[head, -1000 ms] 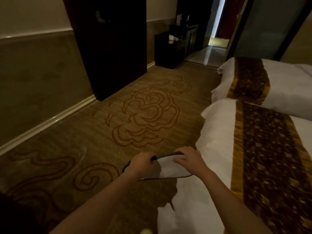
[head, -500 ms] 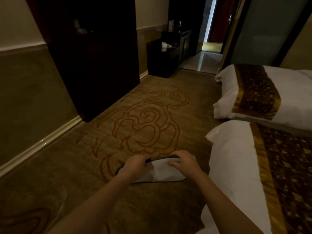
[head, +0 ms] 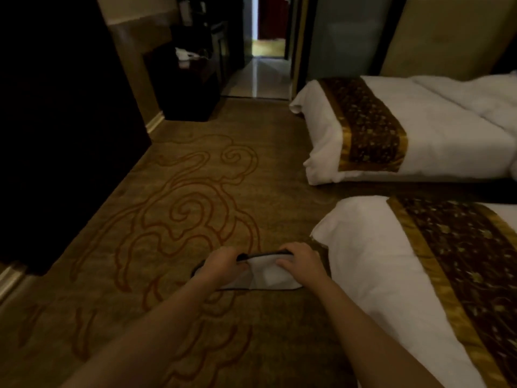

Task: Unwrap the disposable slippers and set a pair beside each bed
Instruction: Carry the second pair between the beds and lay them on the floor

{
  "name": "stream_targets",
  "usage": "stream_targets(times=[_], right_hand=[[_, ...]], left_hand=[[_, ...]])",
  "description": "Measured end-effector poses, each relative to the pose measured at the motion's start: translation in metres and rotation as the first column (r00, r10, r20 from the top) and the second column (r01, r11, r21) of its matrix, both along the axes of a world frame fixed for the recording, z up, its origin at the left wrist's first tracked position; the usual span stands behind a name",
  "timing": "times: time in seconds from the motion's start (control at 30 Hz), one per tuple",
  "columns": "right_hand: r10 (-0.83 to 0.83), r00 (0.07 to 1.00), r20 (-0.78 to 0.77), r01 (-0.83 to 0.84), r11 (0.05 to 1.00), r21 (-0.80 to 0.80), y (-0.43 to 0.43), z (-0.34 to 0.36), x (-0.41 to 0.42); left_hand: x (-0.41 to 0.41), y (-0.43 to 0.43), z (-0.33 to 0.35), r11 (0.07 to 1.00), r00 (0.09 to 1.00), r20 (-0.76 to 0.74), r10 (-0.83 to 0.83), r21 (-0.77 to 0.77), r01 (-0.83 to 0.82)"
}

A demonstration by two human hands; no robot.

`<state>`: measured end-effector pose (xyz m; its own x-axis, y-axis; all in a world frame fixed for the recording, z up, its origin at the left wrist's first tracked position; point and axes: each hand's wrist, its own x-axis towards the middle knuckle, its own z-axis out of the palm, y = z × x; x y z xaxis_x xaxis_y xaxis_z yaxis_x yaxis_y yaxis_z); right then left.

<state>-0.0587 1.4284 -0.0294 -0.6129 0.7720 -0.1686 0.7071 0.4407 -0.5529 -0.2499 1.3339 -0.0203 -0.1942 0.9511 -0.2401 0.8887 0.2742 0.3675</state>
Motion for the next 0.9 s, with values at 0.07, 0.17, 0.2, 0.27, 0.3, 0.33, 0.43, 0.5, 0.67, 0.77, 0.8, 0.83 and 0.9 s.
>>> stream_targets(times=[0.07, 0.17, 0.2, 0.27, 0.3, 0.33, 0.43, 0.5, 0.67, 0.77, 0.8, 0.83, 0.9], right_hand=[[-0.088, 0.996, 0.008, 0.088, 0.996, -0.023, 0.037, -0.001, -0.004], [-0.202, 0.979, 0.015, 0.202, 0.977, -0.062, 0.099, -0.011, -0.007], [-0.228, 0.973, 0.025, 0.229, 0.972, -0.059, 0.122, -0.015, -0.008], [-0.267, 0.963, 0.034, 0.268, 0.962, -0.047, 0.171, -0.025, -0.013], [-0.281, 0.959, 0.033, 0.283, 0.958, -0.045, 0.196, -0.03, -0.016], [-0.296, 0.955, 0.028, 0.297, 0.954, -0.045, 0.222, -0.035, -0.02], [-0.331, 0.944, 0.009, 0.331, 0.943, -0.046, 0.304, -0.048, -0.032], [-0.342, 0.94, 0.017, 0.342, 0.938, -0.057, 0.357, -0.049, -0.039], [-0.395, 0.919, -0.004, 0.393, 0.914, -0.099, 0.469, -0.04, -0.047], [-0.433, 0.902, -0.012, 0.429, 0.898, -0.1, 0.53, -0.041, -0.047], [-0.451, 0.892, -0.017, 0.448, 0.889, -0.093, 0.55, -0.044, -0.046], [-0.472, 0.881, -0.022, 0.469, 0.879, -0.088, 0.57, -0.047, -0.046], [-0.521, 0.853, -0.024, 0.518, 0.851, -0.085, 0.612, -0.054, -0.043]], left_hand=[[-0.009, 0.052, 0.0, 0.997, 0.997, 0.005, -0.071, -0.025, 0.071], [-0.02, 0.135, -0.009, 0.98, 0.981, -0.008, -0.194, -0.049, 0.194], [-0.023, 0.164, -0.013, 0.972, 0.973, -0.016, -0.232, -0.051, 0.231], [-0.03, 0.223, -0.021, 0.959, 0.96, -0.029, -0.28, -0.045, 0.278], [-0.033, 0.252, -0.026, 0.956, 0.957, -0.028, -0.29, -0.046, 0.288], [-0.037, 0.282, -0.03, 0.954, 0.955, -0.022, -0.296, -0.05, 0.294], [-0.051, 0.373, -0.042, 0.944, 0.946, -0.003, -0.324, -0.063, 0.323], [-0.059, 0.429, -0.043, 0.939, 0.942, 0.001, -0.337, -0.071, 0.336], [-0.069, 0.55, -0.035, 0.925, 0.927, 0.038, -0.373, -0.065, 0.374], [-0.07, 0.619, -0.034, 0.909, 0.913, 0.046, -0.406, -0.083, 0.409], [-0.069, 0.643, -0.035, 0.9, 0.904, 0.044, -0.425, -0.083, 0.428], [-0.067, 0.668, -0.036, 0.889, 0.893, 0.042, -0.448, -0.085, 0.45], [-0.062, 0.719, -0.039, 0.862, 0.866, 0.044, -0.498, -0.087, 0.5]])
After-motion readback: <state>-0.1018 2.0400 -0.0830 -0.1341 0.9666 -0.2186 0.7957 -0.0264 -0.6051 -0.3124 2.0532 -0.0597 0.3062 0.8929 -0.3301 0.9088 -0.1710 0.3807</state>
